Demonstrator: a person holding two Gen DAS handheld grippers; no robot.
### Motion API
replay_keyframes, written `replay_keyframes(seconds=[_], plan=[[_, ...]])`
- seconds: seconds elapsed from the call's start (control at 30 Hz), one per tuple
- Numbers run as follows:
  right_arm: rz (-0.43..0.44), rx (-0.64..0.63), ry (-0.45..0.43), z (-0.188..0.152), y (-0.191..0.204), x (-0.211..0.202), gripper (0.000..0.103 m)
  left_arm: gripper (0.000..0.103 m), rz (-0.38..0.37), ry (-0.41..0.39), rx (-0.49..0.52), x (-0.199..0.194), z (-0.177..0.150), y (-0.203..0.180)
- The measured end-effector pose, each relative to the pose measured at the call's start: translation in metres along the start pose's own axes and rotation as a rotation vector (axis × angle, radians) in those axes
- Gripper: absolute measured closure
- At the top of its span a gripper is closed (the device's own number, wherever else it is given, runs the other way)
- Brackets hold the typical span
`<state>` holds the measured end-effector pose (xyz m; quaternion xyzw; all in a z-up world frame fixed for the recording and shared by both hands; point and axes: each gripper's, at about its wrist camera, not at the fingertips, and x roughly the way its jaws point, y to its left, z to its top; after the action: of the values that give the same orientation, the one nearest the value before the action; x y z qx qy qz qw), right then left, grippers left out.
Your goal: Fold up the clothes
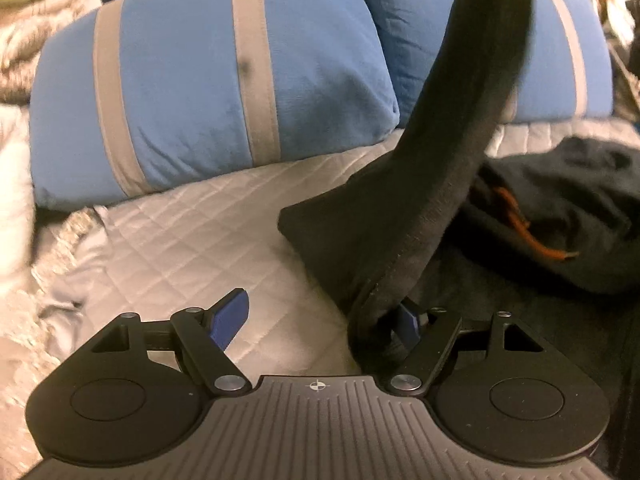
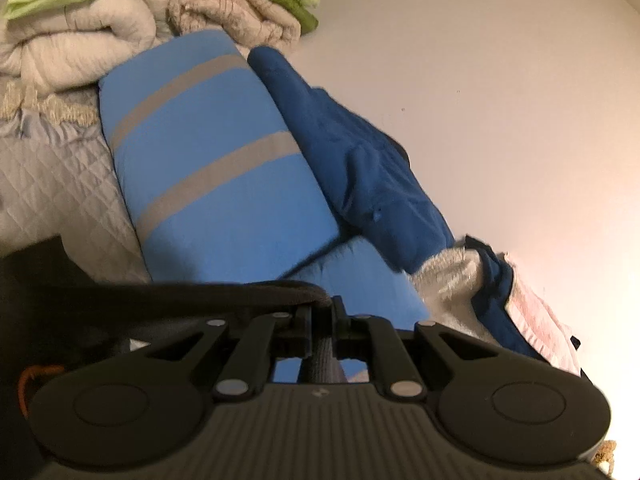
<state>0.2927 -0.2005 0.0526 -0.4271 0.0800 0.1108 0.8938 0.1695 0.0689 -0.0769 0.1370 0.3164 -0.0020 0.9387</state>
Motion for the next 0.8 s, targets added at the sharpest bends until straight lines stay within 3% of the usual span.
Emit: replay_keyframes(seconds=[0.17,0.5,0.8], plan=[[0.001,-0.024,0.069,-0.033,-0.012,0.001,0.094,0.027,0.045,-0.012,0.109,-0.004,0.002,-0.005],[0.074,-0.028,0.234,-0.118,-0.015,-0.041,0.095,0.026,0.037,-0.033,0.231,-0.008,0.011,-0.016],[0.14,-0.026,0.245,-0.134,-0.002,-0.113,0.095,0.026,0.045,-0.013,0.308,-0.003,0.015,-0.023]])
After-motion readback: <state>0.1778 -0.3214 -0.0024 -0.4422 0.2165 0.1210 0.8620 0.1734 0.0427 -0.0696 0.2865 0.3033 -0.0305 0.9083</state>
